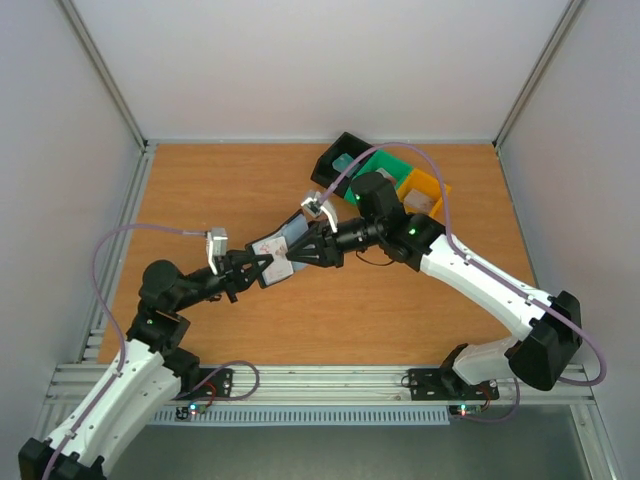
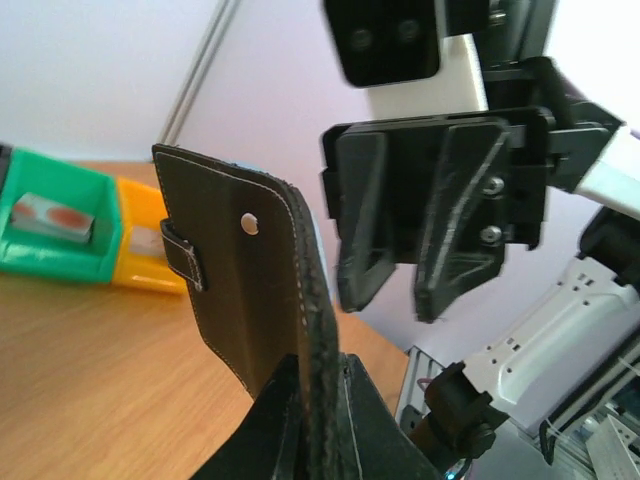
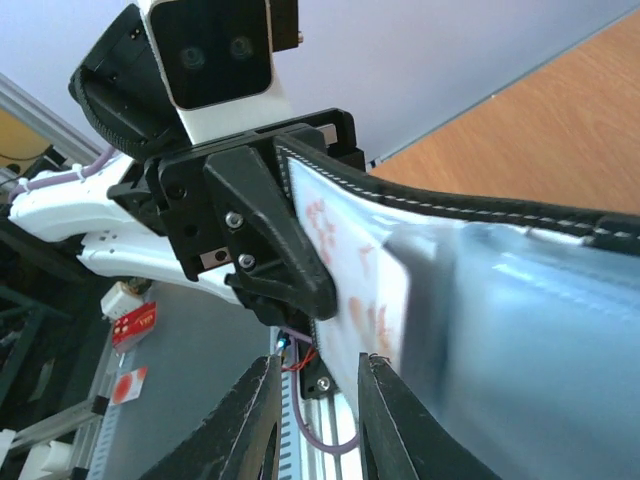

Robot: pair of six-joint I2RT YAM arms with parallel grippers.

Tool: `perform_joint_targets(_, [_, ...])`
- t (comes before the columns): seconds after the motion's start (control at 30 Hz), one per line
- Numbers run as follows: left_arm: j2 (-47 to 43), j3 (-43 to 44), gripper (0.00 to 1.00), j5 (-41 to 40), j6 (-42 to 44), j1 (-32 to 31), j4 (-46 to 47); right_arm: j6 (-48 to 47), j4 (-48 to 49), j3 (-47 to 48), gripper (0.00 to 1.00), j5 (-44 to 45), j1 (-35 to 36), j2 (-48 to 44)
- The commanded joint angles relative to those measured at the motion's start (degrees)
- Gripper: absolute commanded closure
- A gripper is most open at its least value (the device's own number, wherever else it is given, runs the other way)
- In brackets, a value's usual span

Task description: Take the credit cards out of the card holder

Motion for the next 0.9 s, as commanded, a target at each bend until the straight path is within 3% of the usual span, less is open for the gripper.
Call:
perform_joint_targets(0.0, [-0.8, -0.6, 1.0, 4.1, 0.5, 0.3, 12.8, 1.2, 3.8, 0.3, 0.78, -3.1, -0.1, 0.4])
perform_joint_targets(0.23, [-2.4, -0.7, 1.0, 5.0, 1.5, 1.0, 14.9, 1.5, 6.7, 0.0, 0.75, -4.0, -0.1, 0.8])
perform_joint_targets(0.53, [-2.5, -0.9, 1.0, 5.2, 1.3, 1.1, 14.7, -0.7, 4.5, 3.9, 0.86, -8.3, 1.2, 4.1])
perform_joint_targets(0.63, [-2.5, -0.7, 1.0, 5.3, 1.4, 1.0, 14.4, -1.2, 4.7, 2.9, 0.81, -8.8, 1.1, 2.8])
perform_joint_targets(0.87, [-2.7, -0.6, 1.0, 5.8, 2.2, 1.1, 14.2, 0.3, 4.1, -0.8, 0.81, -5.7, -5.7, -1.8])
